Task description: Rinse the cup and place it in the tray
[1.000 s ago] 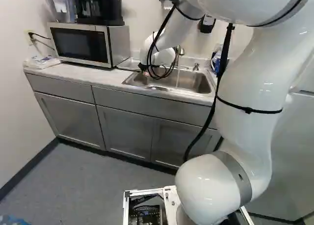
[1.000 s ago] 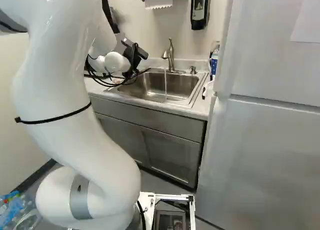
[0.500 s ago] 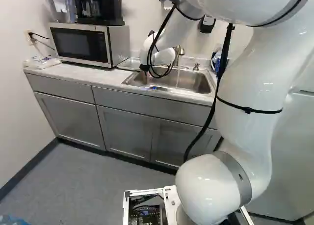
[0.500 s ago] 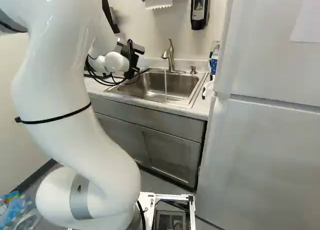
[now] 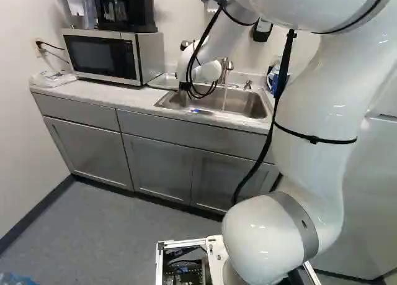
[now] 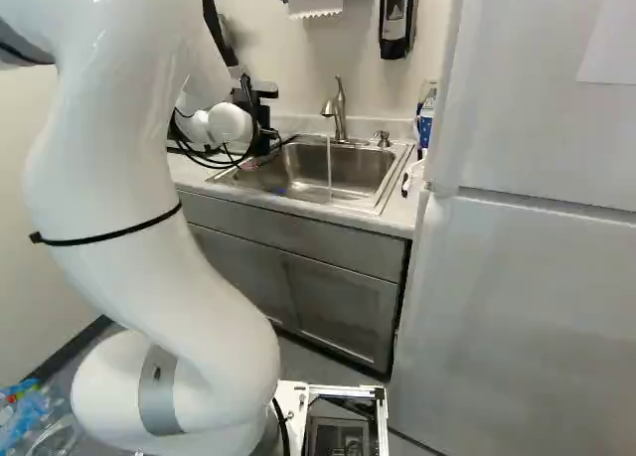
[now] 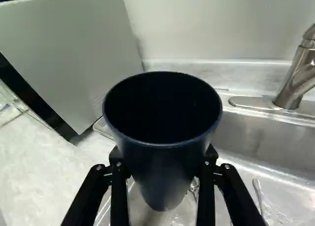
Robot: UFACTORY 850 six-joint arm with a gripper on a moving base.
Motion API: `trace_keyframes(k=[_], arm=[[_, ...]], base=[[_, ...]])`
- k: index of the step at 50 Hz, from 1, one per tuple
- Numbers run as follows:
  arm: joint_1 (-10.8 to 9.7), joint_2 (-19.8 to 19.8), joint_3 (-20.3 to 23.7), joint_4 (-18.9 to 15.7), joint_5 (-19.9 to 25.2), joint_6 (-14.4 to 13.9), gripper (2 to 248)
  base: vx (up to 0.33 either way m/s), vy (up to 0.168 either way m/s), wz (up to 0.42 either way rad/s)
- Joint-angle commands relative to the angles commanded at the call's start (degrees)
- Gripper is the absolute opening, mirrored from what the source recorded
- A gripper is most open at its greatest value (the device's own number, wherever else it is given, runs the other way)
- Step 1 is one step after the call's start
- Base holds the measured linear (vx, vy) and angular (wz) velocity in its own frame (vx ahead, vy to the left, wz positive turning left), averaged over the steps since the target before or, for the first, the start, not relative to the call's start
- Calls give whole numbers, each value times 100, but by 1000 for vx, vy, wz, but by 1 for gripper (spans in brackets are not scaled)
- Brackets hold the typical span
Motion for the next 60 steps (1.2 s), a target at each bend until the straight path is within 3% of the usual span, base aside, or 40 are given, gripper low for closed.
trace_keyframes(k=[15,31,60], arm=[[0,0,0,0,0,-905,124],[-8,-94,-105,0,0,-905,124],[29,-887,-1050,0,196,-905,124]], base=[[0,0,0],[0,0,0],[0,0,0]])
